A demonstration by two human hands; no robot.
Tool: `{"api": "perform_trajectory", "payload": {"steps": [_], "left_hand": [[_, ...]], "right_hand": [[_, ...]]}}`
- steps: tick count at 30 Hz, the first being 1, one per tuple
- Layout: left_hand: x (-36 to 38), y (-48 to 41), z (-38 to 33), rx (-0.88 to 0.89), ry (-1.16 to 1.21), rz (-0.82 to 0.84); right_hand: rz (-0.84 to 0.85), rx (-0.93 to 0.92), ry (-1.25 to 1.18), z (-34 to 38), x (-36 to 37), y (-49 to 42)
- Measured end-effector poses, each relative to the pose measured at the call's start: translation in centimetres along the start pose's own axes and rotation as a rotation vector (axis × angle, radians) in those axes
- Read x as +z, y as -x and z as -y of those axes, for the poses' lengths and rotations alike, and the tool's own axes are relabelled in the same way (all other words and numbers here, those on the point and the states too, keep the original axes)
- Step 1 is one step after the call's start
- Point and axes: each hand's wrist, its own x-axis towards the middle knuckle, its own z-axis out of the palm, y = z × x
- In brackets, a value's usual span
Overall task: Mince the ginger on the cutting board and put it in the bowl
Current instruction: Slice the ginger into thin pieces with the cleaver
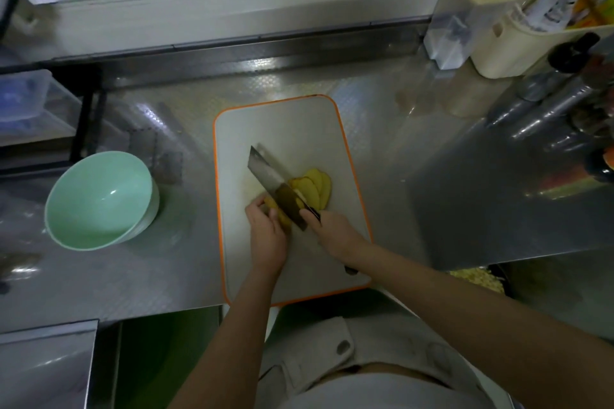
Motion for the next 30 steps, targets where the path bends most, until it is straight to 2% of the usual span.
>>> {"api": "perform_trajectory", "payload": {"steps": [5, 11, 26, 30], "left_hand": [[0.1, 0.1, 0.1, 0.017, 0.012, -0.006], [0.0, 0.4, -0.2, 0.048, 0.064, -0.012], [0.3, 0.3, -0.2, 0.019, 0.037, -0.041], [0.4, 0.3, -0.5, -0.003, 0.037, -0.038]], "right_hand": [[-0.101, -0.066, -0.059, 0.5, -0.1, 1.0], [-0.069, -0.108, -0.029, 0.5, -0.4, 2.3], [-0.098, -0.054, -0.044, 0.4, 0.5, 3.4], [-0.114, -0.040, 0.021, 0.6, 0.8, 3.1]]}}
